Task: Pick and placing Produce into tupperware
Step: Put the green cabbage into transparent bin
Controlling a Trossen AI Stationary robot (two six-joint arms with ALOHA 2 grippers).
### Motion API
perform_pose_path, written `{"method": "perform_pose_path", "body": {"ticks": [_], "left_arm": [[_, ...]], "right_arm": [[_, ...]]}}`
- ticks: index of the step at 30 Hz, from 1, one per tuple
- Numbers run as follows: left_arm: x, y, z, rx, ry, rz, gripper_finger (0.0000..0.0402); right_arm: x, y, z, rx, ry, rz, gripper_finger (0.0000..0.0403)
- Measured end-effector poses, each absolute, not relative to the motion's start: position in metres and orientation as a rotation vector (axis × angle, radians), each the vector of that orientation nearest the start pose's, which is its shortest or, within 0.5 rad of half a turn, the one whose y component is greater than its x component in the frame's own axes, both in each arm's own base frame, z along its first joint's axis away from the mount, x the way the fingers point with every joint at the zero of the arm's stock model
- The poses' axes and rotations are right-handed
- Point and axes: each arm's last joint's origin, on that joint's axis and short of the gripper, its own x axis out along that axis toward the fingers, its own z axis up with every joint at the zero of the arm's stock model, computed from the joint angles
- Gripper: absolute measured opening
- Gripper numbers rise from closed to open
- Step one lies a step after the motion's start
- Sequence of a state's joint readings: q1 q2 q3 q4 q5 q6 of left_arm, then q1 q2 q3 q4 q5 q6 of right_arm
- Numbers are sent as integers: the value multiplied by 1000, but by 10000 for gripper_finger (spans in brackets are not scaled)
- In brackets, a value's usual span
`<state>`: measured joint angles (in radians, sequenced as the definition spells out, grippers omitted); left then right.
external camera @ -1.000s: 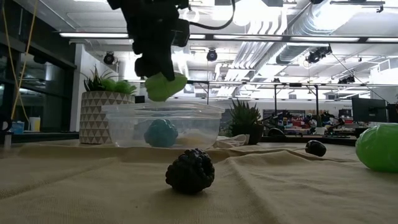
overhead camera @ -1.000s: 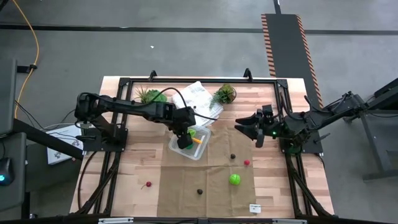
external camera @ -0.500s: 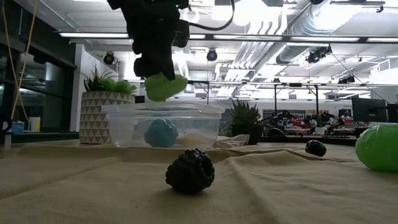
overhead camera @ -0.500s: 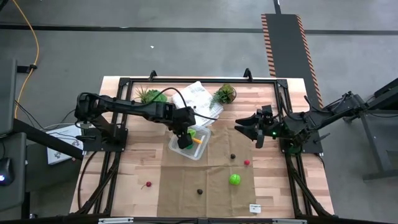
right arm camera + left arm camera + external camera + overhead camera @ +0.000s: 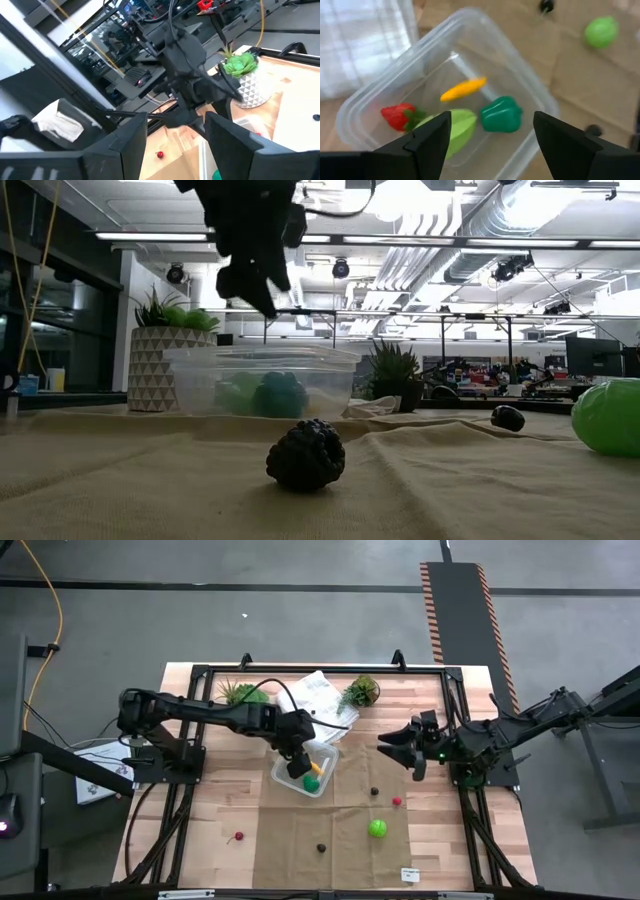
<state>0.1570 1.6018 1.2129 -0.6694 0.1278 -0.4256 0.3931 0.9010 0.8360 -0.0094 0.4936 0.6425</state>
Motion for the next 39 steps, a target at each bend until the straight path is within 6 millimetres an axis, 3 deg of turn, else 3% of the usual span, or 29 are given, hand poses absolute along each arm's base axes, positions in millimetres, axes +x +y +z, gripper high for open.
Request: {"method": "perform_pose_path", "body": {"ticks": [6,14,22,26,31,39], "left_arm": [[312,44,265,-635,973,241,232],[294,39,301,-769,834,180,183],[275,1,343,-784,659,-1,146],[266,-28,357,-784,583,-13,137],[256,-63,364,-800,515,50,136],[245,-97,361,-846,461,175,138]], "right_arm": [[177,63,356,620,31,30,190],[146,51,369,589,-14,92,190],[118,39,368,649,35,85,190],[120,41,365,681,73,105,190],[136,50,355,682,191,139,190],[169,67,355,574,694,18,190]]}}
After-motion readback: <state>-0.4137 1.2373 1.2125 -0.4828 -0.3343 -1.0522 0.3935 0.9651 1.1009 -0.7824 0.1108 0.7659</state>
